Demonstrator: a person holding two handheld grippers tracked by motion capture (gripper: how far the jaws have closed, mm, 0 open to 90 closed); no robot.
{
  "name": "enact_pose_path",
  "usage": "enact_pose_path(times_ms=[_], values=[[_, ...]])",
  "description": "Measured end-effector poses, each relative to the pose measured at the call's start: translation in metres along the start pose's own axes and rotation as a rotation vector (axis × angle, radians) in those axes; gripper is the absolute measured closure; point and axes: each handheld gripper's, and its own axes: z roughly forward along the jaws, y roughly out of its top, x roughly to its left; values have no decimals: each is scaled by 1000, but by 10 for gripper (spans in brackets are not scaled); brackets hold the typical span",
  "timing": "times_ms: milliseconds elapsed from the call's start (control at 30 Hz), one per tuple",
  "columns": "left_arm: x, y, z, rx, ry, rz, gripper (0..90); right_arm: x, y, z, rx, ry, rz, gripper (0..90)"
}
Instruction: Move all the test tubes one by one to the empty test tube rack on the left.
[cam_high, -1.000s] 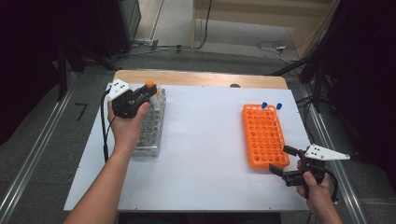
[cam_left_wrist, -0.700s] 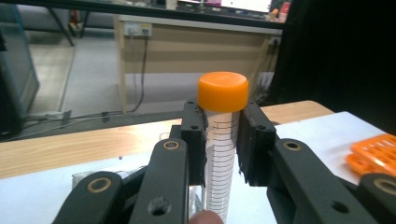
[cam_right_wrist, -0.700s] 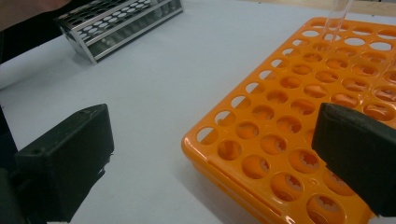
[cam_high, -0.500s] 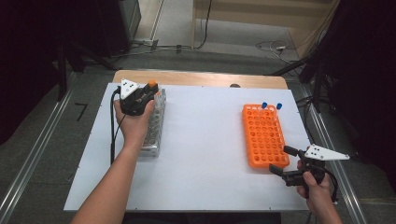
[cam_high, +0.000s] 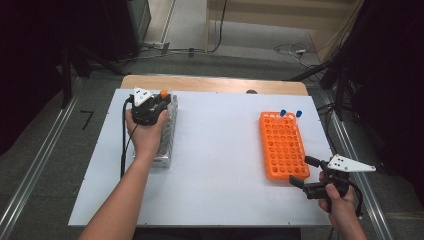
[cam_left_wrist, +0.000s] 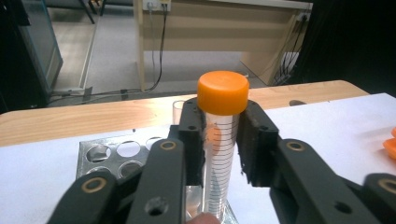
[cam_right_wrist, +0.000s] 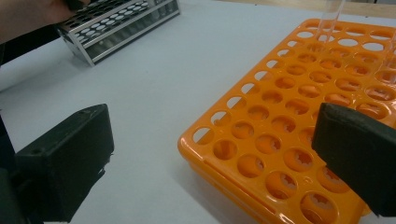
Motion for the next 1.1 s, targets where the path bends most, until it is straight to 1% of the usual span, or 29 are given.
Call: enact_pose_path(times_ms=[67, 133, 200, 267, 367, 433, 567, 633, 700, 833, 900, 1000, 1100], values=[[0, 0, -1, 7, 0, -7, 659, 0, 0, 0, 0, -1, -1, 0], [1, 1, -2, 14, -6, -11, 600, 0, 0, 0, 1, -1, -1, 0], [1, 1, -3, 22, -22, -9, 591, 0, 0, 1, 4, 0, 0, 0], [1, 1, -3, 28, -29, -1, 597, 0, 0, 1, 5, 0, -2, 0], [0, 0, -2, 48, -20, 4, 693, 0, 0, 1, 5, -1, 0, 0], [0, 0, -1, 67, -12, 1, 697, 0, 0, 1, 3, -1, 3, 0], [-2, 1, -1, 77, 9, -9, 696, 0, 0, 1, 2, -2, 3, 0], [-3, 1, -2, 86, 10, -9, 673, 0, 0, 1, 4, -2, 1, 0], [-4, 2, -3, 88, 13, -4, 573, -1, -1, 1, 3, -1, -1, 0], [-5, 4, -9, 70, -5, -20, 382, -1, 0, 0, -2, -3, 3, 0], [-6, 6, -13, 61, -38, -30, 272, -1, 0, 0, -5, -6, 5, 0], [-9, 8, -22, 48, -73, -36, 150, -1, 0, 1, -8, -9, 6, 0], [-13, 8, -35, 32, -127, -33, 61, -2, 1, 2, -8, -16, 13, 0]])
